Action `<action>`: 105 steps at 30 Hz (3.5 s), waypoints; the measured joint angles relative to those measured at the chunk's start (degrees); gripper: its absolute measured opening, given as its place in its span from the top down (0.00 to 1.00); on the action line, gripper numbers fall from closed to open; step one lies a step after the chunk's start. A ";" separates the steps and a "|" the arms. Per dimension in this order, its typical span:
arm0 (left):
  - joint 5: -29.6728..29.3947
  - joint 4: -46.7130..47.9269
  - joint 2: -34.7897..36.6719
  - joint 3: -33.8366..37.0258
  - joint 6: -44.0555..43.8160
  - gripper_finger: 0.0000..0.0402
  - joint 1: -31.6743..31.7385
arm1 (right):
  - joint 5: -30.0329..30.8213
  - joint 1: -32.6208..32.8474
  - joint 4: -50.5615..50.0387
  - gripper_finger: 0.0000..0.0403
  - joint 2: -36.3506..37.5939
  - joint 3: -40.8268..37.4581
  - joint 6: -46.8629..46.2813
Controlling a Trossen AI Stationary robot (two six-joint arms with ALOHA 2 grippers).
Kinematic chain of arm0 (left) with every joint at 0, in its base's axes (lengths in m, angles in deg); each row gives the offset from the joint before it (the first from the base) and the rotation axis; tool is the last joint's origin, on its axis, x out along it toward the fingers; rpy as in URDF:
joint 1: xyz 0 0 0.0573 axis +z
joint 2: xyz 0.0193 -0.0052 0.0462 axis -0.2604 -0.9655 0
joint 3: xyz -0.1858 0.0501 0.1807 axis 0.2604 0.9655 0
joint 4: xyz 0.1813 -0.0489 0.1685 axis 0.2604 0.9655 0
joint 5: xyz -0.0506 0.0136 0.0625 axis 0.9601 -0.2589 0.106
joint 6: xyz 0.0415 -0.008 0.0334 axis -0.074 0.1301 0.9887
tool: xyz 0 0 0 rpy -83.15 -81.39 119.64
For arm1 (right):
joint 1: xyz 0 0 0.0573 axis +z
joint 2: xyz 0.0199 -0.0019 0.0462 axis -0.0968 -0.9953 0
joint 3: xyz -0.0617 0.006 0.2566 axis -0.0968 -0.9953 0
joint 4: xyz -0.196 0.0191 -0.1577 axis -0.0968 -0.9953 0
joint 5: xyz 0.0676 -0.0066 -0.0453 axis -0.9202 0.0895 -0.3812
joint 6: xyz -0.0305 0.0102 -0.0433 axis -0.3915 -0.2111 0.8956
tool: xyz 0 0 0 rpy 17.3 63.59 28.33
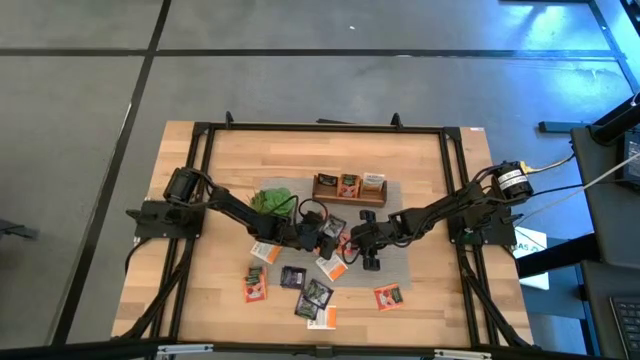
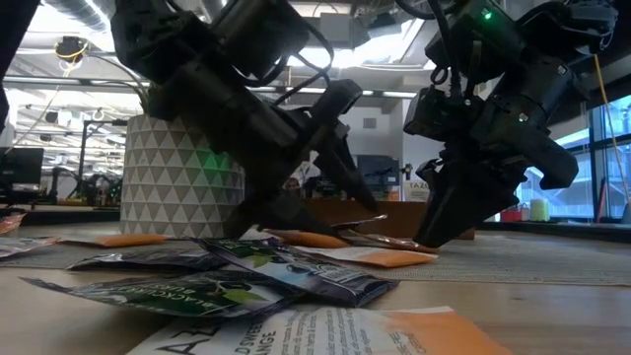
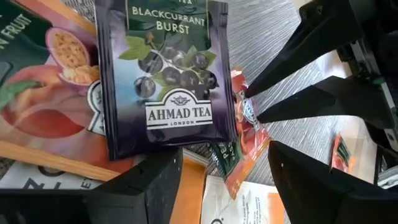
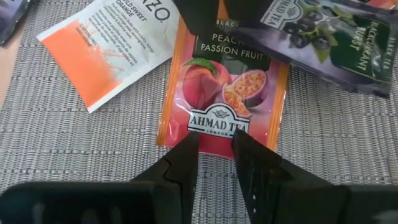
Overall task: Pick & Place Tea
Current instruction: Put the orange tea bag into the middle section of the wooden organizer
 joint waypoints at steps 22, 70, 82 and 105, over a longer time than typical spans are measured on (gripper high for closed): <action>-3.12 -0.52 0.22 0.15 -4.88 0.42 -0.28 | 1.07 0.07 0.92 0.74 0.00 -0.17 0.08; 0.61 -2.71 0.11 0.14 -4.17 0.93 0.00 | 1.96 0.24 2.85 0.74 -0.07 -0.20 0.19; 0.98 -3.52 0.08 0.20 5.27 0.99 -0.16 | 0.50 0.19 3.35 0.74 2.73 -0.44 4.78; 23.12 9.09 0.89 -12.51 32.23 0.99 1.14 | -14.41 0.26 -2.11 0.71 23.78 -0.19 0.80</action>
